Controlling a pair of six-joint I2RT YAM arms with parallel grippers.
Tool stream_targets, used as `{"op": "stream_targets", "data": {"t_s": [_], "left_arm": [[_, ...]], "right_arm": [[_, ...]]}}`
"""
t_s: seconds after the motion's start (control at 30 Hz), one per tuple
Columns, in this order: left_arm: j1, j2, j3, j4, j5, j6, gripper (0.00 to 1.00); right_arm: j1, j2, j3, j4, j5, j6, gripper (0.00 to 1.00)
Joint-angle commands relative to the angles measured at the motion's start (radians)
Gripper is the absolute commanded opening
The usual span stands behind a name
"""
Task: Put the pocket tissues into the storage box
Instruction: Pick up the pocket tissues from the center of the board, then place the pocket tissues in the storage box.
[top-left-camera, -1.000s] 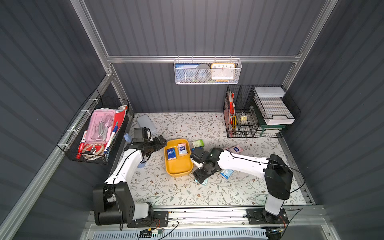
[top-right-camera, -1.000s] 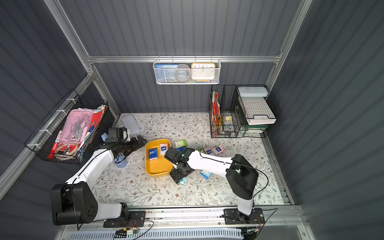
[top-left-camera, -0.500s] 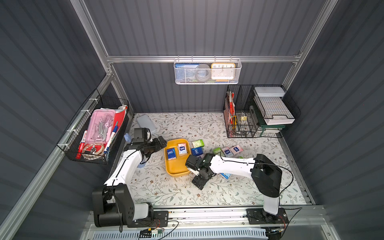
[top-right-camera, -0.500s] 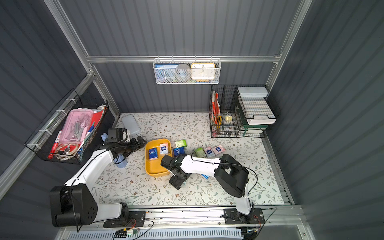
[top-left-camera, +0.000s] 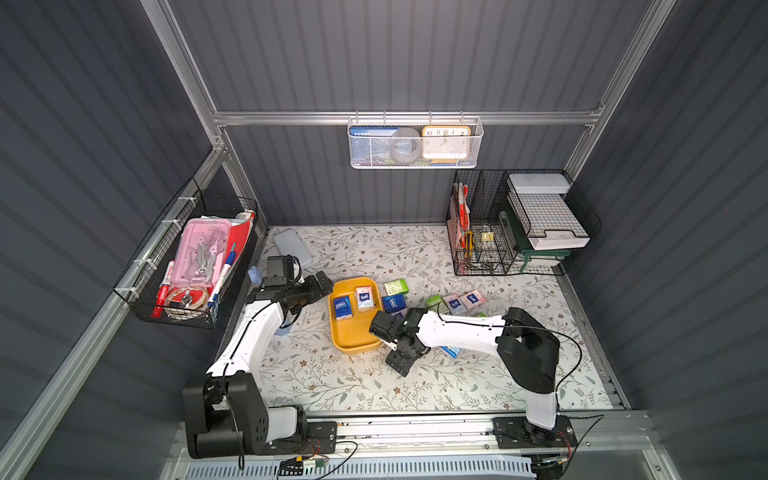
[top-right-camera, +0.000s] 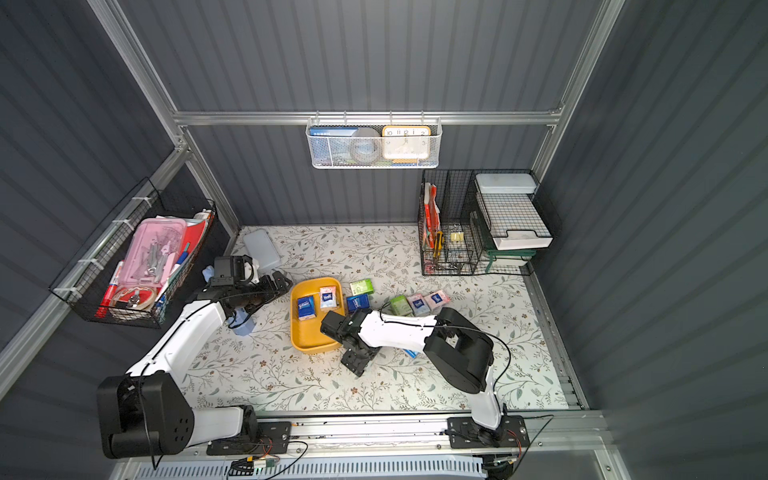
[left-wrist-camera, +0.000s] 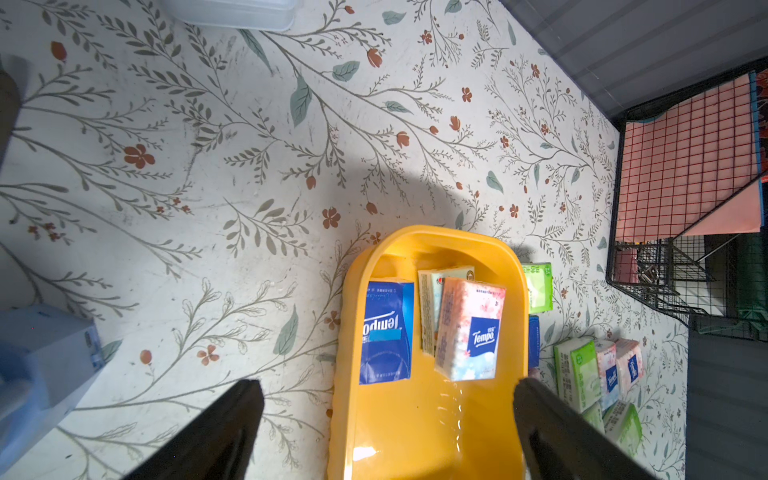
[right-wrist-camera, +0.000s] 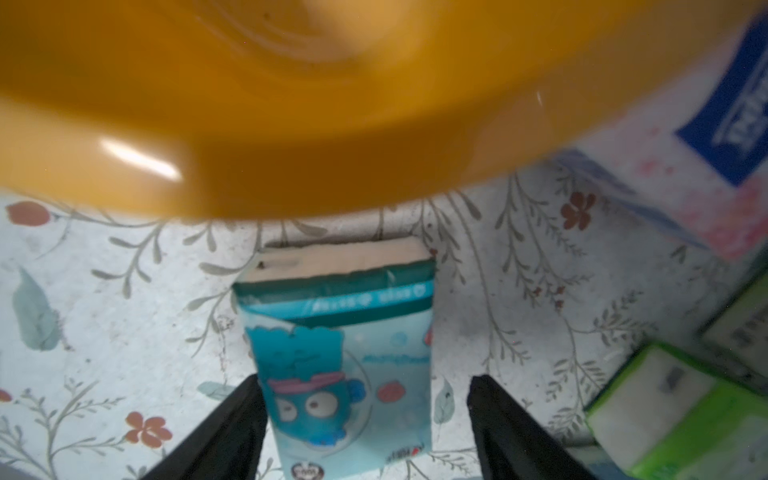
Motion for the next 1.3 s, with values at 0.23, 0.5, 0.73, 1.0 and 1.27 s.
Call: {"op": "stream_targets", "data": {"t_s": [0.23,0.5,0.73,1.0,1.27], "left_arm": [[0.0,-0.024,0.007,-0.037,-0.009,-0.003,0.99],[0.0,-0.043,0.014,-0.052,-0.021,0.004,0.99],[0.0,-0.041,0.014,-0.05,-0.027,0.004,0.99],[0.0,-0.009,0.041,-0.035,-0.022,0.01,0.99],[0.0,0.005,0.023,-0.004,-0.04,-0.005,0.99]], "right_arm": [[-0.008,0.034,0.024,-0.011,-0.039,0.014,0.73],[-0.018,0.055,0.01,0.008,-0.05,0.027,0.73],[-0.021,0.008,-0.019,0.022,-0.051,0.045,0.46],[-0.021,-0.126,-0.073,-0.016,-0.05,0.123,0.47],[-0.021,-0.245,0.005,-0.062,-0.048,0.229,0.45]]}}
